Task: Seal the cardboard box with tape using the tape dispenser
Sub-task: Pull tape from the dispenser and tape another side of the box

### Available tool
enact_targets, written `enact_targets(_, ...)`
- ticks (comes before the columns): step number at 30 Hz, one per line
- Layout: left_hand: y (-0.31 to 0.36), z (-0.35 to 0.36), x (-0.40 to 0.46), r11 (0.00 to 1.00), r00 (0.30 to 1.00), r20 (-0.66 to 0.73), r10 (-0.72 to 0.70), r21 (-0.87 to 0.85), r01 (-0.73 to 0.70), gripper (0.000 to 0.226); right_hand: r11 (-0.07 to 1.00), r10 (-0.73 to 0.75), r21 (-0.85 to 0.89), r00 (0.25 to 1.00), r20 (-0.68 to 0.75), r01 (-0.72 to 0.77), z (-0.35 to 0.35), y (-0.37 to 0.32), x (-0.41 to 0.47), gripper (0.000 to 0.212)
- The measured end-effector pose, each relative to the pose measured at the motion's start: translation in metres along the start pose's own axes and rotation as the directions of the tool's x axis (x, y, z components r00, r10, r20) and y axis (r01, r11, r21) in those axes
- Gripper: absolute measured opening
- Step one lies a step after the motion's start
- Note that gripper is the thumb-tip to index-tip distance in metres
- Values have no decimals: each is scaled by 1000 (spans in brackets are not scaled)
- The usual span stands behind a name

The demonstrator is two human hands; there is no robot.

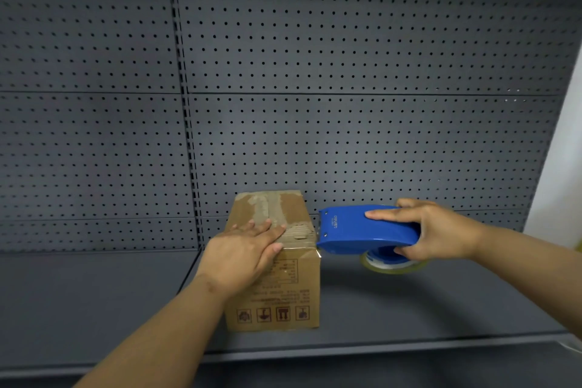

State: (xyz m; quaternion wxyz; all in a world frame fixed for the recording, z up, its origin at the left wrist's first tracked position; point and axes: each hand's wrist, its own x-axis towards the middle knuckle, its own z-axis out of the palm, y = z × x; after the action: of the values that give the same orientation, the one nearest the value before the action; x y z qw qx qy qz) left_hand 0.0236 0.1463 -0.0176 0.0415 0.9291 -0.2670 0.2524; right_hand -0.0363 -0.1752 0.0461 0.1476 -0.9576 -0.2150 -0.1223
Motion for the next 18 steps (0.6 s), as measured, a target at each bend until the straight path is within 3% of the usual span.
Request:
enact_targets(7, 1, -1, 0, 1000, 1000, 28, -9, 15, 9, 105, 999, 36, -5, 999, 29, -36, 1, -5, -6, 73)
enact_targets(18, 4, -2, 0, 1000, 1000, -11, -7, -13, 7, 98, 991, 114, -88, 989, 96, -106, -16, 3, -34, 71)
